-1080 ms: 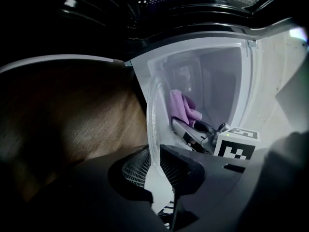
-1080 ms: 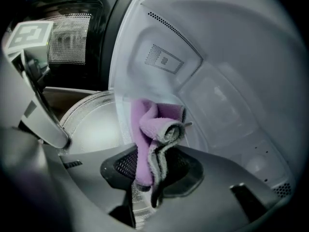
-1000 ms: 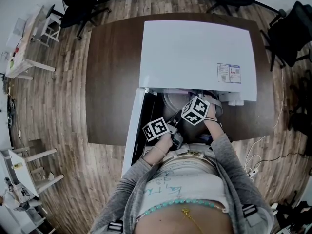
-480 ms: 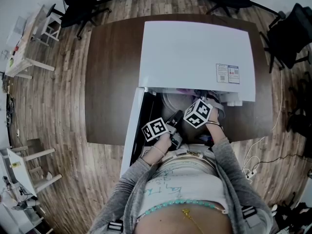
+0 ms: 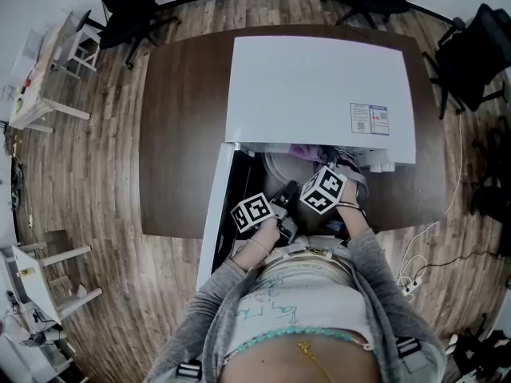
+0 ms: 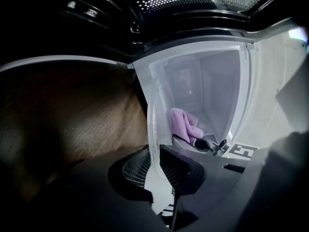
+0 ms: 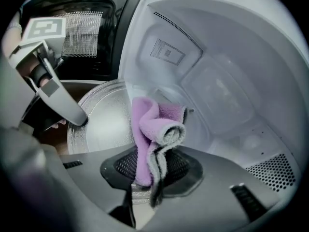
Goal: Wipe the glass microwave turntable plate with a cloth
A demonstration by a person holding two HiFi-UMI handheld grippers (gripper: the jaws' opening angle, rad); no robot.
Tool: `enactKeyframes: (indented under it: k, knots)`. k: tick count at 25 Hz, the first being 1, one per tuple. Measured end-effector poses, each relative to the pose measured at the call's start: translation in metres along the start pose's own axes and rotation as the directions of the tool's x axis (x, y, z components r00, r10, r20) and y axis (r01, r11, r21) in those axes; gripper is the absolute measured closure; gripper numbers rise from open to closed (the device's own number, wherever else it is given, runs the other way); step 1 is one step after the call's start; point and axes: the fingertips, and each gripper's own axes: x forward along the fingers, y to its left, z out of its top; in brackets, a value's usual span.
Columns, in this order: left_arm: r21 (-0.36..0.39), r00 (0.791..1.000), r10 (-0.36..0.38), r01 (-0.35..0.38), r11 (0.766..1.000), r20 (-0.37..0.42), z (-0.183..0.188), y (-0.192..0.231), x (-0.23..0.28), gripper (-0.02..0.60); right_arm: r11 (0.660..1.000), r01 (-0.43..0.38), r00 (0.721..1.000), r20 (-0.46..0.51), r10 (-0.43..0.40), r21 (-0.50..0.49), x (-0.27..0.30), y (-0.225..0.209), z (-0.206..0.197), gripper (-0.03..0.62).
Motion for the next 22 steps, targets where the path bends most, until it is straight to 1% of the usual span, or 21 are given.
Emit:
enactKeyframes:
  k: [6, 13, 22]
  knots:
    - [0.003, 1.0, 0.002, -0.002, 1.0, 0.002, -0.001, -0.001, -0.001, 0.514, 0.999, -0.026, 1.0, -0.016, 0.026, -0.02, -0.007, 0.009, -0.006, 0.477]
    - [-0.018, 1.0, 0.013, -0.013, 1.0, 0.009, -0.003, 0.005, -0.001, 0.514, 0.998, -0.03, 0.999, -0.024, 0.029, -0.049, -0.011, 0.015, -0.009, 0.477]
    - [-0.014, 1.0, 0.021, -0.021, 1.0, 0.001, -0.005, 0.007, -0.002, 0.514, 0.993, -0.073, 0.997, -0.031, 0.071, -0.092, -0.016, 0.036, -0.009, 0.477]
